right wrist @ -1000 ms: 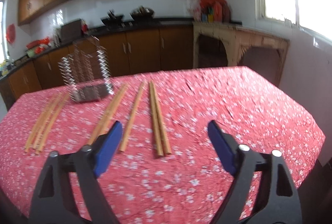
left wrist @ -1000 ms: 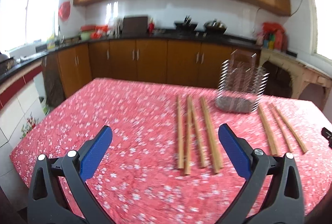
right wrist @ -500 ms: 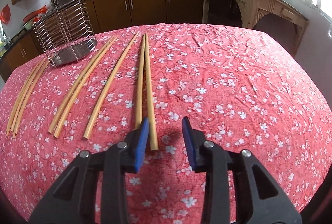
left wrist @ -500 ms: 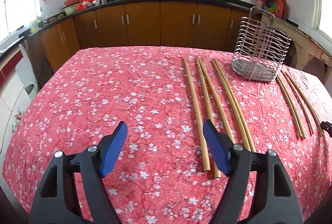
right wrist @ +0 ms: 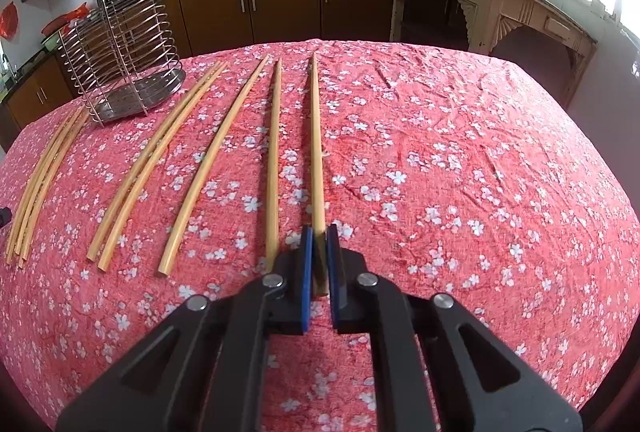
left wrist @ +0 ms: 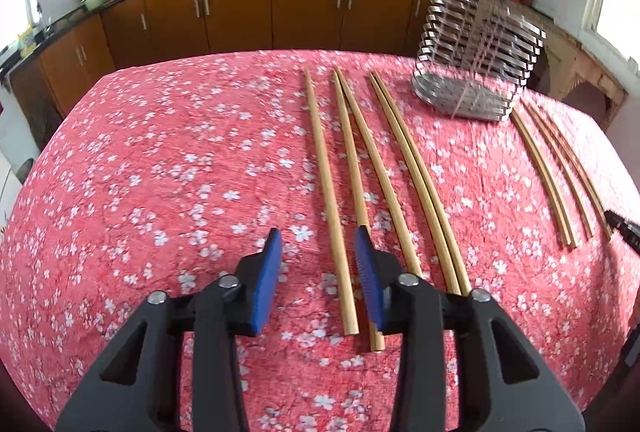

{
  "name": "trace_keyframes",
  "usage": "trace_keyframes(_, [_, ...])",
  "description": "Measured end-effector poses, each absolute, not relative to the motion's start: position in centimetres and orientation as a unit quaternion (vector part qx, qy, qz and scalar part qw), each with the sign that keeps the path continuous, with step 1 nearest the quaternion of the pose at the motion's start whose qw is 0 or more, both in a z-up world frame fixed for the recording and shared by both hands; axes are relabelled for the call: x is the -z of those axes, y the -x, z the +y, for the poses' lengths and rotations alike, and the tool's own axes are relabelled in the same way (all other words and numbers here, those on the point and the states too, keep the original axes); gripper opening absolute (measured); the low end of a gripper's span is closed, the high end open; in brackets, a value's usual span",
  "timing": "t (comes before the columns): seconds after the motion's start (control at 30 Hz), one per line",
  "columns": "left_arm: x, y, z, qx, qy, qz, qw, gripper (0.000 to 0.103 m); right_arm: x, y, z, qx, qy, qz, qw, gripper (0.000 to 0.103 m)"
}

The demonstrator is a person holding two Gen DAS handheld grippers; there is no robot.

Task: Organize utensils
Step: 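Lower the left tool onto a bamboo chopstick and close it while the right tool grasps another, then lift the held chopsticks with both tools and carry them over the wire holder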

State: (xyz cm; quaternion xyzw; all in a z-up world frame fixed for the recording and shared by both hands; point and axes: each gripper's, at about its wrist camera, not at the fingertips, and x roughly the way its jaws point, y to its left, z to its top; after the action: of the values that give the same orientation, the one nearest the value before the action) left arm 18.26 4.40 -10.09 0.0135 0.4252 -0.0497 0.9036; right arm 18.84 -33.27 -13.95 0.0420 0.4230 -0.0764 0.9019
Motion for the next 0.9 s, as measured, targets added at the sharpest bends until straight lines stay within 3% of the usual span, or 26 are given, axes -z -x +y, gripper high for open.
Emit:
trace_keyframes(0.27, [11.4, -19.5, 4.1, 0.021, -0.03, 0.441, 0.897, 0.009, 13.5, -17.6, -35.1, 0.093, -0.061, 0.42, 0.901, 0.008])
trace_keyframes(0.9, [10.8, -18.0, 6.0, 0.016, -0.007, 0.424, 0.906, 0.008, 12.4, -15.8, -34.9, 0.099, -0.062, 0.399, 0.91, 0.008])
